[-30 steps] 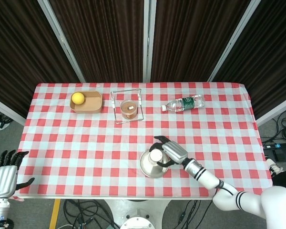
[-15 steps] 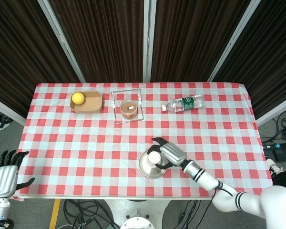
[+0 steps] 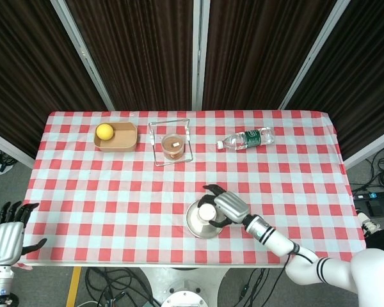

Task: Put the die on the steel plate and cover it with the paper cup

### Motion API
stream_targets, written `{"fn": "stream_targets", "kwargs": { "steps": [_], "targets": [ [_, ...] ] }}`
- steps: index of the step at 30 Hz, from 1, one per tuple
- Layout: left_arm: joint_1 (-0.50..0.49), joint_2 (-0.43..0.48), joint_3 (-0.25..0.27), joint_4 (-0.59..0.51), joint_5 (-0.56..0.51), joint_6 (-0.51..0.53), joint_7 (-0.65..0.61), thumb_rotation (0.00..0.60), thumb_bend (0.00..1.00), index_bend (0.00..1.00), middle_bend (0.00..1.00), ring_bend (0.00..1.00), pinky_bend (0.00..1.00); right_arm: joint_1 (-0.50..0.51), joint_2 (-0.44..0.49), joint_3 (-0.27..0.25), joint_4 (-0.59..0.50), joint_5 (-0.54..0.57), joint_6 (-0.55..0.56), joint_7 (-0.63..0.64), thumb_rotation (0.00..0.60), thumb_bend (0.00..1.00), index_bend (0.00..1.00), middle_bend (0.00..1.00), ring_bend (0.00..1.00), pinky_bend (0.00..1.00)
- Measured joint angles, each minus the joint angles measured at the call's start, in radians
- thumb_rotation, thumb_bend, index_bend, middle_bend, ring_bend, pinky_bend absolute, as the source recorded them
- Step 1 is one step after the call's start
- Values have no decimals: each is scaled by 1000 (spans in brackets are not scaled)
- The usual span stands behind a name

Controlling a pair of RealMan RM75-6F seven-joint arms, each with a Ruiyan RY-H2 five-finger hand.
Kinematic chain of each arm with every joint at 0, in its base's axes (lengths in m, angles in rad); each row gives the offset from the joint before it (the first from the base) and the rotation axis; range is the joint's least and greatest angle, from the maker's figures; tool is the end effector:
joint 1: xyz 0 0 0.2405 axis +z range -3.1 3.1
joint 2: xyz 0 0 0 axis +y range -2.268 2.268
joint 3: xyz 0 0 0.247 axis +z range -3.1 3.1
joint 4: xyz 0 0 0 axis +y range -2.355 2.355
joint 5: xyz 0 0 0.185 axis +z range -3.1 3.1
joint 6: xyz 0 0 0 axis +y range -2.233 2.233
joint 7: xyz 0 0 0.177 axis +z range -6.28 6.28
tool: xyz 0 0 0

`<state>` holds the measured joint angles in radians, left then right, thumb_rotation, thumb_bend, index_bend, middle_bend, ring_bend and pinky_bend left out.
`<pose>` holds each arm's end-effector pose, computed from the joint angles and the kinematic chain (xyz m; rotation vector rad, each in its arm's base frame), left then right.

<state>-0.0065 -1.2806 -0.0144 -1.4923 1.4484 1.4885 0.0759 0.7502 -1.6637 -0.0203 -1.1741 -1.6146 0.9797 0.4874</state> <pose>-0.3268 0.1800 0.1352 -1.3272 -0.9716 -0.7720 -0.1409 -0.3246 -0.0579 2.1104 -1.2917 1.1960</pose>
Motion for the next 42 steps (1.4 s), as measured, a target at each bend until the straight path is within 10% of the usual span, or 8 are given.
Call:
{"fn": "stream_targets", "kwargs": {
  "steps": [22, 42],
  "targets": [
    [-3, -2, 0, 2, 3, -3, 2, 600, 58, 175, 185, 87, 0, 2, 5, -39, -34, -60, 16, 30, 600, 327, 566, 315, 27, 30],
    [0, -5, 1, 7, 7, 2, -8, 600, 58, 176, 185, 87, 0, -40, 75, 95, -15, 108, 94, 57, 600, 327, 542, 293, 27, 31]
  ]
}}
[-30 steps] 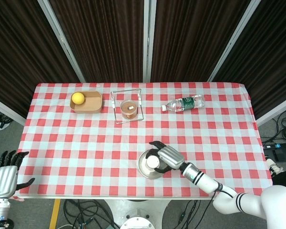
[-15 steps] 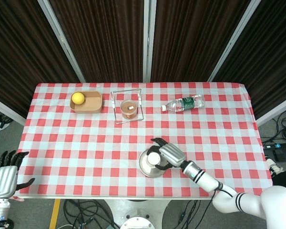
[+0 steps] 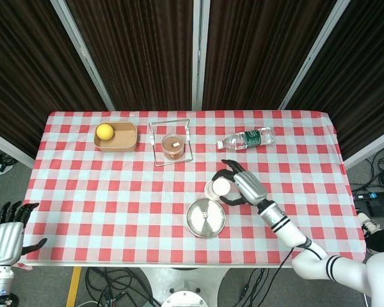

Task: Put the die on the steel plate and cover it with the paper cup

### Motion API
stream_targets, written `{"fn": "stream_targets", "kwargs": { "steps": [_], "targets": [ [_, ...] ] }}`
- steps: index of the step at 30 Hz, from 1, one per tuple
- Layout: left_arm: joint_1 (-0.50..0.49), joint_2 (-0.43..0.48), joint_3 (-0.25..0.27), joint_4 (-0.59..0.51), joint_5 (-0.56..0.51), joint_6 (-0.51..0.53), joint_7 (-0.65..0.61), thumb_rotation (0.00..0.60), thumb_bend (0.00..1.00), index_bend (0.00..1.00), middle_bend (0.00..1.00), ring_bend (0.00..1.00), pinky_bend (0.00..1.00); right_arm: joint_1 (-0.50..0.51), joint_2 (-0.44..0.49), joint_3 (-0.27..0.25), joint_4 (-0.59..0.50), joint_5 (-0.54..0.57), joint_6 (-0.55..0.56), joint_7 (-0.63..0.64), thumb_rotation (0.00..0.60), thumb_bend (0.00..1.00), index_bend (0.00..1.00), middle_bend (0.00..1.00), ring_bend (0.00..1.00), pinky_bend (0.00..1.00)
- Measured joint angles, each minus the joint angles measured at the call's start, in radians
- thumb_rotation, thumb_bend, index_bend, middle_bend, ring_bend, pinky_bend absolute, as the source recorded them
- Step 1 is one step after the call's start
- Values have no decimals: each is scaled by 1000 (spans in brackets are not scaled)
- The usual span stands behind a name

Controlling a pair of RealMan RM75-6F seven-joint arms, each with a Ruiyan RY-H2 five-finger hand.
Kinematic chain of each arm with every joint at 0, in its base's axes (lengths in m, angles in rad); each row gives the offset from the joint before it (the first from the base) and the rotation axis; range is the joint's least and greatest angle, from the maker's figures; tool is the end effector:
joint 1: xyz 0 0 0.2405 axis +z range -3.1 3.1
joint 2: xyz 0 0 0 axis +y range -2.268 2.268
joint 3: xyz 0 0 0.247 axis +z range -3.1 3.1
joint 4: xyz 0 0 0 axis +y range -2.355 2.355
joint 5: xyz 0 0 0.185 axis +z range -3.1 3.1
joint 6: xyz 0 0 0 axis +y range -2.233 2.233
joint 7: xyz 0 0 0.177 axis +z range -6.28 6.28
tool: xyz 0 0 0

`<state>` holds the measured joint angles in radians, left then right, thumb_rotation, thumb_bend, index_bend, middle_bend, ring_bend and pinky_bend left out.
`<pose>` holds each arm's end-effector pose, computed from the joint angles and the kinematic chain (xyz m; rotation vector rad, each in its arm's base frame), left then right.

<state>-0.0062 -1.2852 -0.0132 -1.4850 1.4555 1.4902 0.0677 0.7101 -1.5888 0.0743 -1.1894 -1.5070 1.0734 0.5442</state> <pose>-0.3265 0.1799 0.1340 -1.3303 -0.9724 -0.7802 -0.1542 -0.3609 -0.0001 1.8059 -1.3210 1.3683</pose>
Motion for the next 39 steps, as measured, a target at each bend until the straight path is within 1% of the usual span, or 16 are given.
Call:
{"fn": "stream_targets", "kwargs": {
  "steps": [4, 7, 10, 14, 16, 18, 22, 25, 28, 32, 35, 39],
  "targets": [
    [-2, 0, -1, -1, 0, -2, 3, 600, 58, 176, 185, 87, 0, 2, -14, 26, 86, 64, -62, -7, 600, 327, 511, 276, 26, 31],
    [-3, 1, -1, -3, 0, -2, 6, 600, 58, 175, 185, 87, 0, 8, -40, 35, 153, 89, -116, -10, 600, 327, 453, 259, 14, 29],
    [-2, 2, 0, -4, -1, -3, 8, 600, 58, 176, 185, 88, 0, 12, -69, 35, 200, 103, -158, -9, 600, 327, 322, 228, 1, 11],
    [-2, 3, 0, -6, -1, -2, 9, 600, 58, 176, 185, 88, 0, 14, -73, 21, 208, 100, -193, -9, 600, 313, 102, 162, 0, 0],
    [-2, 3, 0, -8, 2, -1, 10, 600, 58, 176, 185, 87, 0, 12, -65, 20, 196, 96, -189, -12, 600, 310, 30, 137, 0, 0],
    [-4, 4, -1, -9, 3, 0, 11, 600, 58, 175, 185, 88, 0, 5, -51, 20, 176, 90, -168, -18, 600, 310, 1, 121, 0, 0],
    [-5, 4, -2, -9, 5, 1, 9, 600, 58, 175, 185, 87, 0, -25, 2, 17, 112, 71, -94, -53, 600, 312, 0, 120, 0, 0],
    [-6, 3, -3, -6, 5, 1, 6, 600, 58, 176, 185, 88, 0, -69, 71, 6, 33, 58, -21, -120, 600, 313, 0, 132, 0, 0],
    [-8, 0, -5, -1, 8, 2, 4, 600, 58, 175, 185, 88, 0, -134, 148, -13, -58, 51, 63, -222, 600, 313, 0, 136, 0, 0],
    [-13, -5, -7, 1, 15, 2, 6, 600, 58, 176, 185, 87, 0, -262, 259, -58, -206, 43, 204, -354, 600, 312, 2, 135, 0, 0],
    [-17, -9, -8, 1, 20, 4, 12, 600, 58, 176, 185, 88, 0, -355, 309, -96, -274, 26, 311, -390, 600, 312, 2, 135, 0, 0],
    [-20, -14, -11, -1, 26, 12, 26, 600, 58, 175, 185, 87, 0, -466, 344, -139, -324, -6, 438, -415, 600, 311, 2, 135, 0, 0]
  ]
}}
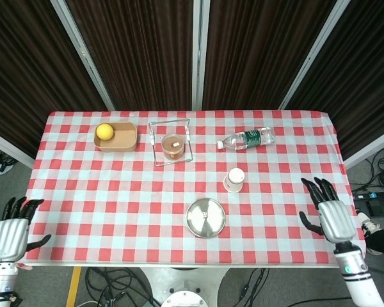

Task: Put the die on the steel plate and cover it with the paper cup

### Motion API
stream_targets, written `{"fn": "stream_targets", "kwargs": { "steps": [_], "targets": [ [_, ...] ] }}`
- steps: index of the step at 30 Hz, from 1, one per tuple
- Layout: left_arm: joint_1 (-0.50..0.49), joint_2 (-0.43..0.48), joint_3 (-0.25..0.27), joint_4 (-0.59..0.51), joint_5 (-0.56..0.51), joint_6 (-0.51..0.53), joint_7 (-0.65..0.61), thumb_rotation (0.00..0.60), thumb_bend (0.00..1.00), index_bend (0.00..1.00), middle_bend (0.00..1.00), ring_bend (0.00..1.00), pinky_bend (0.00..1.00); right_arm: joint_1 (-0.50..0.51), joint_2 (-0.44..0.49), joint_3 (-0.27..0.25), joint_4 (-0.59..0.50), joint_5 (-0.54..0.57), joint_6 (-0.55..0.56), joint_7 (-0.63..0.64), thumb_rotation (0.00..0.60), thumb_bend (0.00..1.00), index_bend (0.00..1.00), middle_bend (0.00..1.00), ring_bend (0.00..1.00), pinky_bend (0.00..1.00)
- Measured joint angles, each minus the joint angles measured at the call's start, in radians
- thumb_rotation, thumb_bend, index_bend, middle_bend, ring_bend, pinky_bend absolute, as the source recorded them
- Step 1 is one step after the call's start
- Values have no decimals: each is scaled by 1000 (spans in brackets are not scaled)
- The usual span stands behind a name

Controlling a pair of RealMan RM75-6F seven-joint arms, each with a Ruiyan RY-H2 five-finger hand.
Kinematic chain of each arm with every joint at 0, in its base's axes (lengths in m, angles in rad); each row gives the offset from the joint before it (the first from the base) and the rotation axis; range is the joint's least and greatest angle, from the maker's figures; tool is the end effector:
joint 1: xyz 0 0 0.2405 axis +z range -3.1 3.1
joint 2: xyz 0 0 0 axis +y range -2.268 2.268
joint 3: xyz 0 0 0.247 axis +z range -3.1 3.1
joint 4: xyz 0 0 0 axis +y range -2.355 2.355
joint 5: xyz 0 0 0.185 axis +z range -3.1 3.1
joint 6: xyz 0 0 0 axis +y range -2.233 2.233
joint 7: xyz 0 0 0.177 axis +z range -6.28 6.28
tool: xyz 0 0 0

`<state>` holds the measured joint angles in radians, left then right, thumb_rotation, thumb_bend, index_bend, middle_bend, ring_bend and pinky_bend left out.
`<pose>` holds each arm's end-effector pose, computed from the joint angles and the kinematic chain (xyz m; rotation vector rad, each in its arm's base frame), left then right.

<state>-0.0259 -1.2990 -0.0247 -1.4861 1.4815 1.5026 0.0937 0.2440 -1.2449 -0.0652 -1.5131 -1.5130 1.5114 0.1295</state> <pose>-0.3155 0.1889 0.1319 -1.3544 -0.9258 -0.8144 -0.2712 -0.2359 0.1316 1.4933 -0.9835 1.0835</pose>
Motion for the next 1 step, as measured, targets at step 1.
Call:
{"fn": "stream_targets", "kwargs": {
  "steps": [1],
  "targets": [
    [0, -1, -1, -2, 2, 3, 3, 600, 58, 176, 185, 87, 0, -23, 6, -8, -9, -9, 25, -3, 600, 311, 2, 135, 0, 0]
  ]
}}
